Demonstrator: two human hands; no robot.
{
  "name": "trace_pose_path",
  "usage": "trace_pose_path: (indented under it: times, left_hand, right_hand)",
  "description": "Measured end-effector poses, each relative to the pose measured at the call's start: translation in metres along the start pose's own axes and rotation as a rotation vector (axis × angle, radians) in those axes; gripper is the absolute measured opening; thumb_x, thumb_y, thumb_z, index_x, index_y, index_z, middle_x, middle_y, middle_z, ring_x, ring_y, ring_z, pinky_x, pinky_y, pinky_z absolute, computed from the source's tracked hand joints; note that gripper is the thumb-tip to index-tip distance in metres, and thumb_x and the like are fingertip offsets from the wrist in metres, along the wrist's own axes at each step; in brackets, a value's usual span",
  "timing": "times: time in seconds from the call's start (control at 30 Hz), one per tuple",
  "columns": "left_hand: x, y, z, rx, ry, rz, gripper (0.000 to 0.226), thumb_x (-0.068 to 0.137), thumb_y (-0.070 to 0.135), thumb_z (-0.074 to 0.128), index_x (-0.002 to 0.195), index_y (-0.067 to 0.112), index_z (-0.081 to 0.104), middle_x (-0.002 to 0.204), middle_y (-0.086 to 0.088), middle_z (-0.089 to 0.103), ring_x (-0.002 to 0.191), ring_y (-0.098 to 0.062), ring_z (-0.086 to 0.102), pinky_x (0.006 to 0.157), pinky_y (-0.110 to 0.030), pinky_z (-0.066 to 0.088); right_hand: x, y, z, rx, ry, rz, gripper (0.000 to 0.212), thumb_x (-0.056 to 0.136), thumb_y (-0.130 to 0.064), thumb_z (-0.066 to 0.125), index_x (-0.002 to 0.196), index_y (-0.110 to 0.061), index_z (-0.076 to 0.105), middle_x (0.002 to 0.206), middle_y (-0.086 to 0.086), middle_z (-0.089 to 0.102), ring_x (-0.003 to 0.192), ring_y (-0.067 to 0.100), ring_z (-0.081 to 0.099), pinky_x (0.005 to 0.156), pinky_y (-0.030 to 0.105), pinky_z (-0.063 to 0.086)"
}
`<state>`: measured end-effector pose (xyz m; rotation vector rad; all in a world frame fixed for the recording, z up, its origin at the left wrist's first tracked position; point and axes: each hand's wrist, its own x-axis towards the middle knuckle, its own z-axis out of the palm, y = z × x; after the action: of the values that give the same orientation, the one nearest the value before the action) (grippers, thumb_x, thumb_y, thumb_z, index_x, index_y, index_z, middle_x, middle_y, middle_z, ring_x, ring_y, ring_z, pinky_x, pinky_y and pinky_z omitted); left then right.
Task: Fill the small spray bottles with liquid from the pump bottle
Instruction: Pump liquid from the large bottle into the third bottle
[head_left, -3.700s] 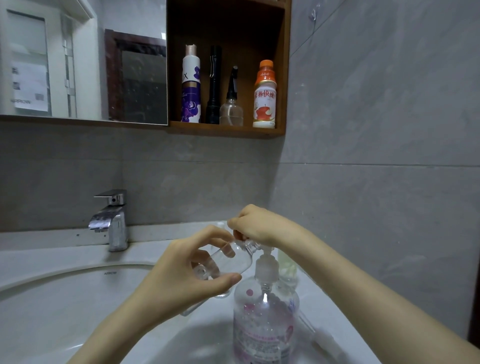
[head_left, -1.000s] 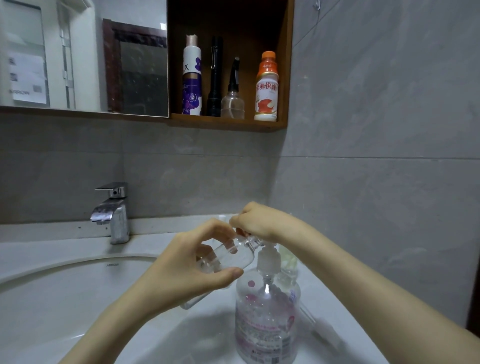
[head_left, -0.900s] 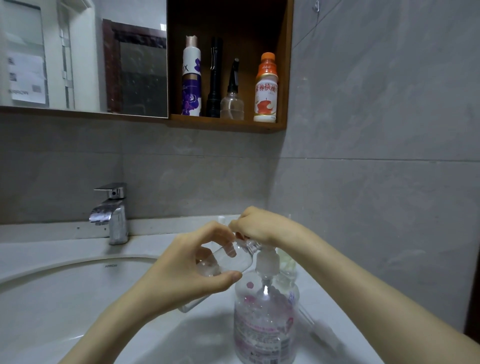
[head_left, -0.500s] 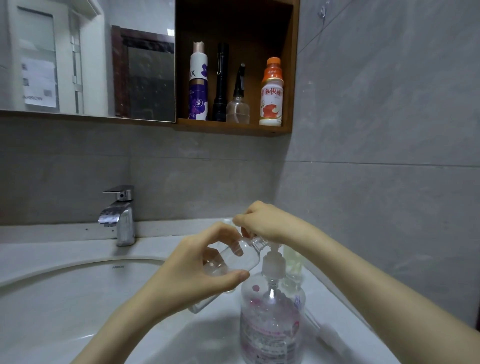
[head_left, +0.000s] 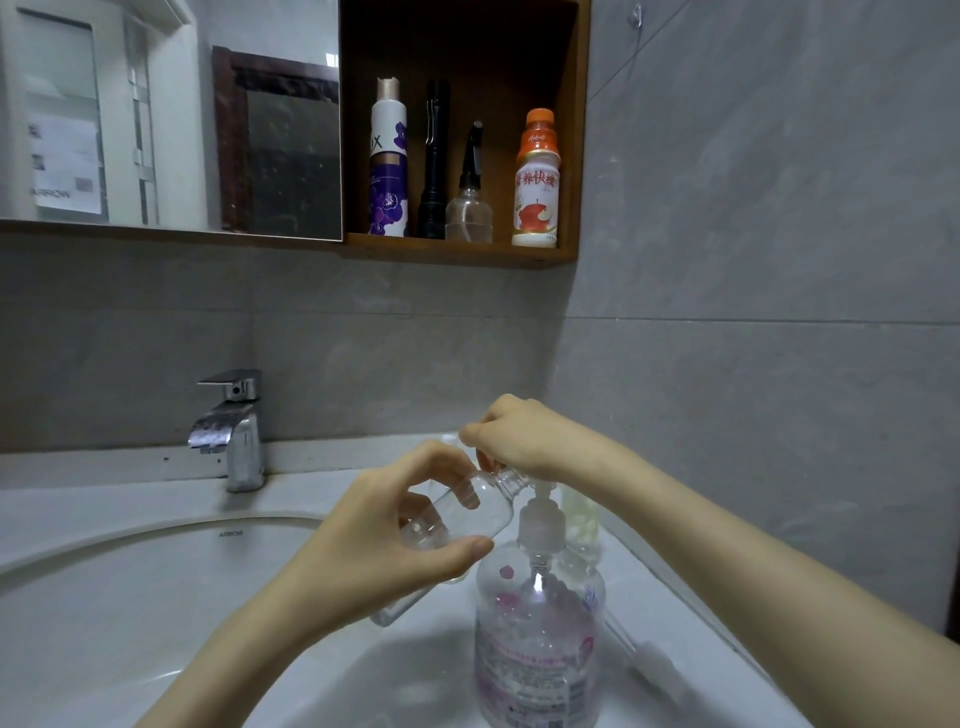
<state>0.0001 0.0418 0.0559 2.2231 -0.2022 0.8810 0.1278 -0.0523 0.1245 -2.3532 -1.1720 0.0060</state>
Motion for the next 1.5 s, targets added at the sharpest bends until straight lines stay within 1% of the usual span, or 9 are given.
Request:
trace_pose_path:
  times: [0.23,0.37,0.43,0.53,0.63,0.77,1.0,1.27,1.5]
  left_hand:
    - [0.001,0.0,0.0,0.017,0.002,0.01,0.038,0.061,0.045,0.072,0.095,0.037,0.056,0.097,0.013,0.064,0.06,-0.019,0.061,0.066,-0.039,0.053]
    - [-0.001,-0.004,-0.001,0.038,-0.009,-0.002,0.037,0.06,0.044,0.072,0.094,0.037,0.056,0.096,0.012,0.064,0.06,-0.02,0.061,0.066,-0.039,0.051]
    - [-0.002,-0.004,-0.001,0.037,-0.011,-0.008,0.038,0.06,0.044,0.072,0.093,0.037,0.056,0.096,0.012,0.064,0.06,-0.019,0.061,0.065,-0.038,0.05]
    - [-0.001,-0.002,0.001,0.025,-0.007,-0.002,0.037,0.06,0.044,0.072,0.093,0.037,0.056,0.095,0.013,0.064,0.059,-0.017,0.061,0.064,-0.033,0.051]
    - [0.0,-0.001,0.002,0.023,0.0,0.009,0.036,0.061,0.043,0.072,0.092,0.038,0.056,0.095,0.012,0.064,0.059,-0.015,0.061,0.064,-0.031,0.051]
    - [0.001,-0.001,0.002,0.031,-0.004,0.012,0.036,0.061,0.043,0.072,0.093,0.038,0.055,0.095,0.013,0.064,0.059,-0.016,0.061,0.061,-0.025,0.049]
    - [0.0,0.002,-0.001,0.02,0.013,0.008,0.04,0.061,0.044,0.071,0.095,0.03,0.057,0.094,0.015,0.063,0.059,-0.015,0.063,0.063,-0.025,0.049]
    - [-0.001,0.003,0.0,0.012,0.006,0.004,0.038,0.061,0.045,0.071,0.095,0.037,0.055,0.095,0.015,0.063,0.061,-0.018,0.062,0.065,-0.033,0.05]
    - [0.001,-0.001,0.0,0.037,-0.017,0.015,0.037,0.061,0.044,0.071,0.093,0.037,0.055,0.095,0.014,0.063,0.059,-0.017,0.061,0.062,-0.029,0.05]
  right_hand:
    - [-0.001,0.001,0.002,0.009,-0.029,0.038,0.032,0.092,-0.027,0.044,0.064,-0.013,0.049,0.07,0.005,0.049,0.056,0.018,0.041,0.05,0.028,0.029]
    - [0.0,0.0,0.01,-0.098,-0.142,0.049,0.026,0.095,-0.026,0.039,0.082,-0.007,0.051,0.093,0.01,0.052,0.064,0.019,0.044,0.051,0.026,0.029]
    - [0.0,0.0,0.009,-0.086,-0.132,0.061,0.025,0.095,-0.028,0.04,0.088,-0.007,0.053,0.094,0.011,0.053,0.07,0.023,0.046,0.052,0.026,0.031]
    - [-0.003,0.0,0.004,-0.036,-0.087,0.063,0.027,0.094,-0.03,0.042,0.086,-0.007,0.053,0.088,0.01,0.052,0.061,0.02,0.044,0.05,0.026,0.031]
    - [-0.002,0.001,0.001,-0.012,-0.04,0.044,0.03,0.093,-0.031,0.044,0.072,-0.011,0.052,0.075,0.005,0.05,0.056,0.018,0.044,0.048,0.026,0.031]
    - [-0.002,0.002,0.0,0.003,-0.044,0.038,0.032,0.092,-0.031,0.044,0.067,-0.012,0.049,0.083,0.008,0.055,0.058,0.018,0.046,0.05,0.027,0.033]
    - [-0.002,-0.003,-0.002,0.009,-0.022,0.011,0.032,0.092,-0.029,0.045,0.064,-0.013,0.05,0.069,0.001,0.05,0.058,0.017,0.046,0.051,0.027,0.034]
    - [-0.002,-0.001,-0.002,0.016,-0.02,0.01,0.033,0.092,-0.029,0.045,0.064,-0.013,0.049,0.068,0.002,0.049,0.055,0.017,0.043,0.05,0.027,0.031]
    - [-0.001,0.002,0.004,0.016,-0.092,0.046,0.035,0.093,-0.025,0.043,0.06,-0.015,0.049,0.065,0.004,0.047,0.056,0.019,0.041,0.051,0.028,0.03]
